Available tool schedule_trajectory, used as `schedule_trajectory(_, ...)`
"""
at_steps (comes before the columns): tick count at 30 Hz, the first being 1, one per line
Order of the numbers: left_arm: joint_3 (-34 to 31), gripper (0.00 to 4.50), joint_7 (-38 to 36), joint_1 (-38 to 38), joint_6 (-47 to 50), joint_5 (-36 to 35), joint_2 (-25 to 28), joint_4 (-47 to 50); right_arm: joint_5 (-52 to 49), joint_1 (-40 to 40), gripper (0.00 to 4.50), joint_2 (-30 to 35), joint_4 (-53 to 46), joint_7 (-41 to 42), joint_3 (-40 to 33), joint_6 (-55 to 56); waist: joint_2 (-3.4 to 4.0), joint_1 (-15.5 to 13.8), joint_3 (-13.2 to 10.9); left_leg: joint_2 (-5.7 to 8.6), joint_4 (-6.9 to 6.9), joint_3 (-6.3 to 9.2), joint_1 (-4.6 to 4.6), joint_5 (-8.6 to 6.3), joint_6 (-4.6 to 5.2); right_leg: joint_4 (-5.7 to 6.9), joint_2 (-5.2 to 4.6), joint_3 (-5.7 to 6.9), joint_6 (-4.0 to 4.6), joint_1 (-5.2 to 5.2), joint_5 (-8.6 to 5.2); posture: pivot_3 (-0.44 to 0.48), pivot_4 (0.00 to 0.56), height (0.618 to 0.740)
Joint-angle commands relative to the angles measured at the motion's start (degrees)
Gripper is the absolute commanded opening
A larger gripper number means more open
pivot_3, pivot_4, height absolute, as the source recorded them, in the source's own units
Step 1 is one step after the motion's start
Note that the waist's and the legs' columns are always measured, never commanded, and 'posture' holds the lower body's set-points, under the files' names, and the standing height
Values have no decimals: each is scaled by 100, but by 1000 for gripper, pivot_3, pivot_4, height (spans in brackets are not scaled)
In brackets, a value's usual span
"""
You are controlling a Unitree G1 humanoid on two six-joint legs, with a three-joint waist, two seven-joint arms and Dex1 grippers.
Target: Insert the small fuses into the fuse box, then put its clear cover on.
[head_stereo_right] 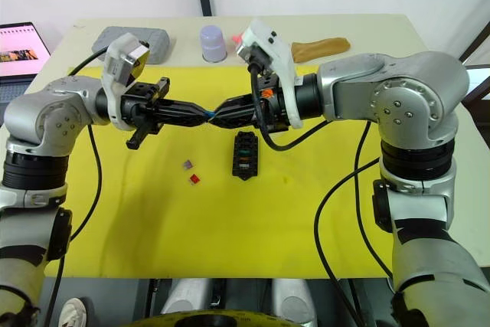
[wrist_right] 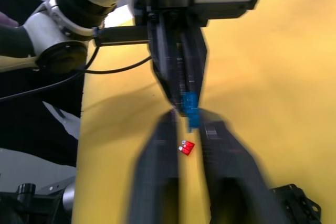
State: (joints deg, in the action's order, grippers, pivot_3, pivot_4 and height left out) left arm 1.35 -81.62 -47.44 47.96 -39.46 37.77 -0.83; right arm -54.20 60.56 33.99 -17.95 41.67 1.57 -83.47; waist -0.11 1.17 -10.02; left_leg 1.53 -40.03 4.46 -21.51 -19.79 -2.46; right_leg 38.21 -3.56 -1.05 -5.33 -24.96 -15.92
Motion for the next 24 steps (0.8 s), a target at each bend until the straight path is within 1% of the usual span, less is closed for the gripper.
schedule_trajectory(1,-21,0,46,-19,-101,-13,55,103,-144,140,37,-33,-139,44,-79,55,0,1,0,0,0,0,-1,0,0,0,0,0,0,0,0,0,150,740)
schedule_trajectory(10,23,0,151,-89,-110,108,66,-2,-61,132,37,26,-157,67,33,107,0,1,0,0,0,0,-1,0,0,0,1,0,0,0,0,0,150,740)
schedule_trajectory(13,82,1059,184,-168,-113,227,140,-53,207,53,0,266,-342,193,377,365,0,2,0,0,0,0,0,0,0,0,2,0,0,0,0,0,150,740)
schedule_trajectory(15,122,2065,232,-181,-451,477,185,-132,725,-70,0,656,-582,396,972,871,1,1,0,0,1,0,0,0,1,0,5,0,0,-1,0,0,150,740)
schedule_trajectory(19,719,4179,3,167,-1479,1346,457,-186,1713,-310,0,1124,-629,873,1751,2131,0,8,-1,3,2,-4,0,0,1,-5,8,1,0,-1,0,0,150,740)
schedule_trajectory(20,845,4438,3,277,-1702,1512,458,-224,1917,-368,0,1157,-524,960,1887,2375,0,12,-1,3,3,-8,1,0,1,-4,8,-1,0,-1,0,0,150,740)
schedule_trajectory(22,1066,4438,89,472,-2167,1842,345,-384,2443,-505,0,1153,-167,1099,2168,2999,0,8,0,2,3,-9,3,0,1,-4,9,-2,0,0,0,0,150,740)
schedule_trajectory(24,1153,4438,189,574,-2460,1979,121,-563,2859,-613,0,1149,93,1284,2400,3496,-1,-6,-1,2,1,-9,2,0,1,-4,10,-1,0,1,0,0,150,740)
